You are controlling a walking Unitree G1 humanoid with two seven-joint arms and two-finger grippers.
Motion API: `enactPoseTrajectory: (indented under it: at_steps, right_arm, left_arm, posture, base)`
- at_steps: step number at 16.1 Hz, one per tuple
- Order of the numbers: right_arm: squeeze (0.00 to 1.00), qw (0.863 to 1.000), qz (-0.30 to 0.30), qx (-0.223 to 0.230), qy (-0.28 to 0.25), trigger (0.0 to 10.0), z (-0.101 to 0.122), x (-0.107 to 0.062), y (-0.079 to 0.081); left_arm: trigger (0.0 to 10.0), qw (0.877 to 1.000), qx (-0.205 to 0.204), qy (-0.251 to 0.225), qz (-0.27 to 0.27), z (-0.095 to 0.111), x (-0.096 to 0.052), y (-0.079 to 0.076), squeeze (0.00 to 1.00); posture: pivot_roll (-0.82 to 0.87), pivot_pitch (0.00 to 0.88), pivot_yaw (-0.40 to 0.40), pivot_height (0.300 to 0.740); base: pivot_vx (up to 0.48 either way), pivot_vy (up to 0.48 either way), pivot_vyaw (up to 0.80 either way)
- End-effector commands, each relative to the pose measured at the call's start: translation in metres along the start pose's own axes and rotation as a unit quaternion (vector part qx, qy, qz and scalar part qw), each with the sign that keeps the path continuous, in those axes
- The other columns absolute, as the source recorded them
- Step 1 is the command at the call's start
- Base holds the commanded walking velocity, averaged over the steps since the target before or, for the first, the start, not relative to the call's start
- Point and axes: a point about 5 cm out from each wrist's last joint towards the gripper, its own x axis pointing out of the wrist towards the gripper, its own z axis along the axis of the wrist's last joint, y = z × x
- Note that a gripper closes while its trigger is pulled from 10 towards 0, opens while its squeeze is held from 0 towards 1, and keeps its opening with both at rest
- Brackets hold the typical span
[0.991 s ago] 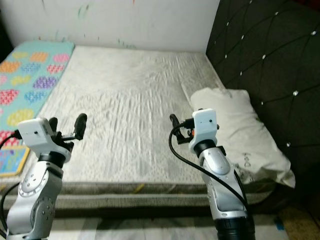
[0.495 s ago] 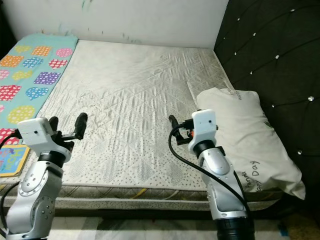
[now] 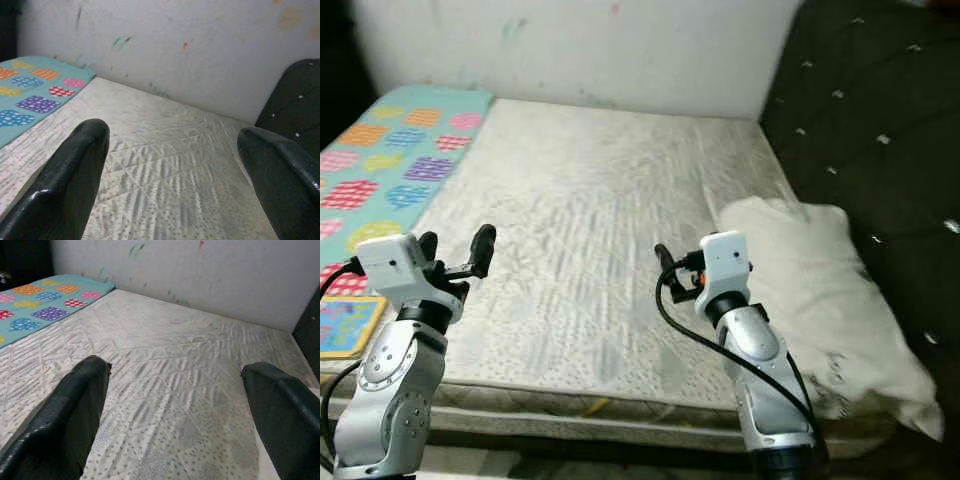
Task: Clean up the room
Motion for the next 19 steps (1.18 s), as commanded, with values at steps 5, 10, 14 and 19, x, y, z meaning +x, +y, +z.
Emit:
enactPoseTrajectory:
  at_steps: [5,10,14,19]
  right_arm:
    - [0.00,1.000,-0.002,-0.006,-0.004,10.0,0.0040,-0.0012,-0.0039]
    - [0.00,1.000,-0.002,-0.007,-0.005,10.0,0.0040,-0.0003,-0.0036]
    - [0.00,1.000,-0.001,-0.007,-0.004,10.0,0.0034,0.0005,-0.0030]
    - [0.00,1.000,0.001,-0.007,-0.003,10.0,0.0026,0.0007,-0.0026]
  left_arm:
    - [10.0,1.000,0.002,-0.002,-0.007,0.0008,0.0010,-0.0023,0.00]
    - [10.0,1.000,0.002,-0.001,-0.010,0.0007,0.0017,-0.0030,0.00]
    - [10.0,1.000,0.001,0.004,0.008,-0.0011,0.0026,-0.0002,0.00]
    - [10.0,1.000,-0.010,0.010,0.008,-0.0028,0.0032,0.0007,0.00]
  posture:
    - [-0.03,0.000,-0.052,0.740]
    - [-0.03,0.000,-0.051,0.740]
    - [-0.03,0.000,-0.051,0.740]
    - [-0.03,0.000,-0.052,0.740]
  base:
    - [0.321,0.000,0.00]
    - [0.349,0.000,0.00]
    - [0.249,0.000,0.00]
    - [0.000,0.192,0.00]
